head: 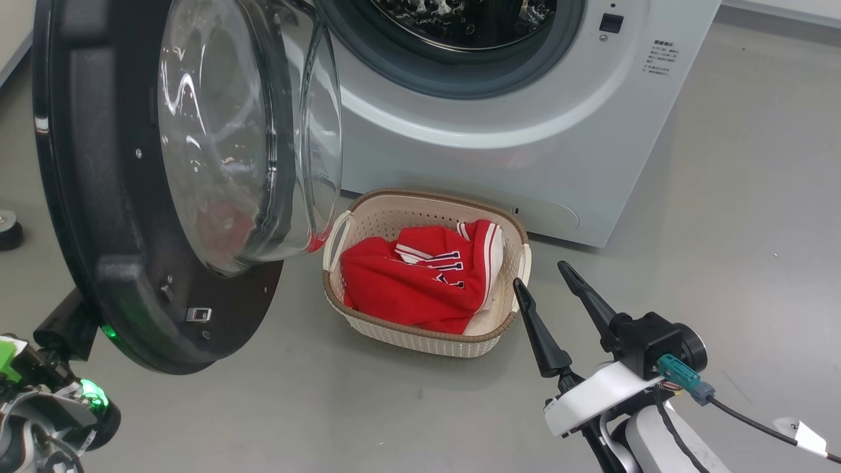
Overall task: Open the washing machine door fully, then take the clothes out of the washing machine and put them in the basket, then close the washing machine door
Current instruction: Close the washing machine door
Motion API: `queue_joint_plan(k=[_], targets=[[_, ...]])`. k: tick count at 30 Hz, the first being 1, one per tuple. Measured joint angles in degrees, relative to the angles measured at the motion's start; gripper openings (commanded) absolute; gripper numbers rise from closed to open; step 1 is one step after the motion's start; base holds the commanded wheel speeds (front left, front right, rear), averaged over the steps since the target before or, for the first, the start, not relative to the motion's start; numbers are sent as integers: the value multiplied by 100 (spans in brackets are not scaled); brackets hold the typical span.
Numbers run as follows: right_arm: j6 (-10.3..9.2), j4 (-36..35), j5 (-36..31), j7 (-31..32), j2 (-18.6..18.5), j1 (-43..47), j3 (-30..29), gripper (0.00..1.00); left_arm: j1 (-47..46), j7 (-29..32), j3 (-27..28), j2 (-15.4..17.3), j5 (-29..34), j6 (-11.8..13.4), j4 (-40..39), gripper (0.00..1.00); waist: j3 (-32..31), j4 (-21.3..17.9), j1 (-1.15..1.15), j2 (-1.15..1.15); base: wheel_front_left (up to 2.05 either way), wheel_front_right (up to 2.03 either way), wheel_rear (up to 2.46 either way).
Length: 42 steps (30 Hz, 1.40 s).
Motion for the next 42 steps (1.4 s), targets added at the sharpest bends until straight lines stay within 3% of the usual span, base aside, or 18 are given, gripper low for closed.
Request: queue_joint_plan(k=[19, 42], targets=[[2, 58, 2, 0, 0, -94, 122, 100, 269, 772, -24, 35, -561, 96, -402, 0, -41, -175, 0, 0, 0, 0, 0], [-8, 29, 110, 0, 0, -95, 280, 100, 722, 929, -376, -57, -651, 153, -881, 0, -103, -1084, 0, 0, 0, 0, 0]])
